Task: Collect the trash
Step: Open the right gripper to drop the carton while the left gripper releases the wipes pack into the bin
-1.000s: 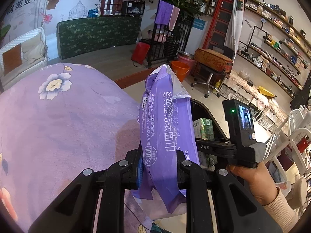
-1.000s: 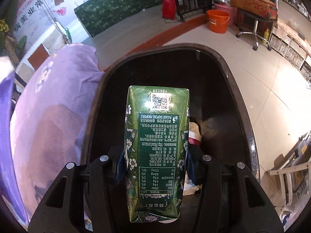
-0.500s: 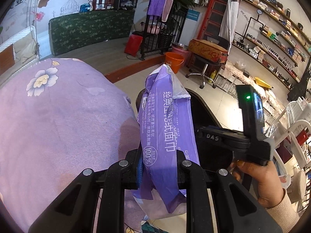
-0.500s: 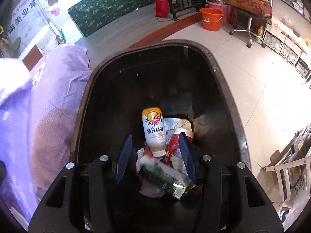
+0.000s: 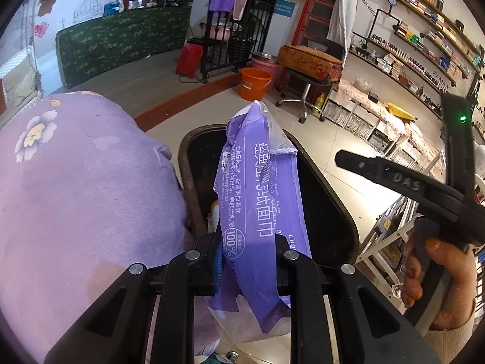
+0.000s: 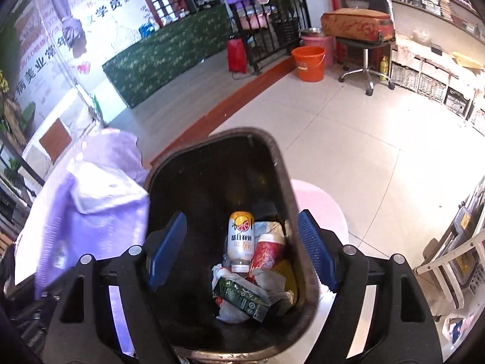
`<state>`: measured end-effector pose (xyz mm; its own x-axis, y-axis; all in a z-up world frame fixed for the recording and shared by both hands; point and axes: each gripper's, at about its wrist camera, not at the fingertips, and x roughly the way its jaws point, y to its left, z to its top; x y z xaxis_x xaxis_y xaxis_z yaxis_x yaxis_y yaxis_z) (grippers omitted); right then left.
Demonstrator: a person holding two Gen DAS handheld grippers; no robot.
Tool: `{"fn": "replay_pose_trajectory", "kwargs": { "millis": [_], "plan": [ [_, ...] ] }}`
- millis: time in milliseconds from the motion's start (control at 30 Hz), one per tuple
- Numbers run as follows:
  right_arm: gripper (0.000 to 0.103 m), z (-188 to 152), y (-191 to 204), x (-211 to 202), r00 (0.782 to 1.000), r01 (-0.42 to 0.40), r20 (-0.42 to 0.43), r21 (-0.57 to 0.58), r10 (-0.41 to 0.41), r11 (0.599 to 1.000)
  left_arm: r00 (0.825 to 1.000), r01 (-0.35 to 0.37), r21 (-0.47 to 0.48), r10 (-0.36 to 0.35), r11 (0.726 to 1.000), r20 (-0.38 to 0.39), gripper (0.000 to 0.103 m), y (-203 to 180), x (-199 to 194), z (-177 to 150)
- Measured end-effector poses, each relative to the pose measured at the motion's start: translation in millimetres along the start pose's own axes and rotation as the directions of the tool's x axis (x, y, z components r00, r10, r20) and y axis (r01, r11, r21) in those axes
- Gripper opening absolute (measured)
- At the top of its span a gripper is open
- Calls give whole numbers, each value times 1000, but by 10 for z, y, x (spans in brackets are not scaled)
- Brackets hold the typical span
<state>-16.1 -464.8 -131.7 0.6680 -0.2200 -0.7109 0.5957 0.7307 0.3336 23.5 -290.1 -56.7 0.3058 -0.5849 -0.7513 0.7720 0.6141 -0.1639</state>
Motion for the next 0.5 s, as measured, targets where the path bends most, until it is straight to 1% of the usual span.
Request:
{"fn": "replay_pose_trajectory", "kwargs": {
  "millis": [233,367,500],
  "plan": [
    [76,54,-105,-276,998,-5,68,34,2,999,999,10,43,-8,999,-31,19,-157,169,36],
    [76,76,-131,-413,994,5,106,36,-9,999,999,6,73,-3,997,-43,19,-237,247,57],
    [77,100,-144,-478,992,7,123,43,-12,999,998,4,94,1,996,-58,19,-279,311,78]
  ]
}}
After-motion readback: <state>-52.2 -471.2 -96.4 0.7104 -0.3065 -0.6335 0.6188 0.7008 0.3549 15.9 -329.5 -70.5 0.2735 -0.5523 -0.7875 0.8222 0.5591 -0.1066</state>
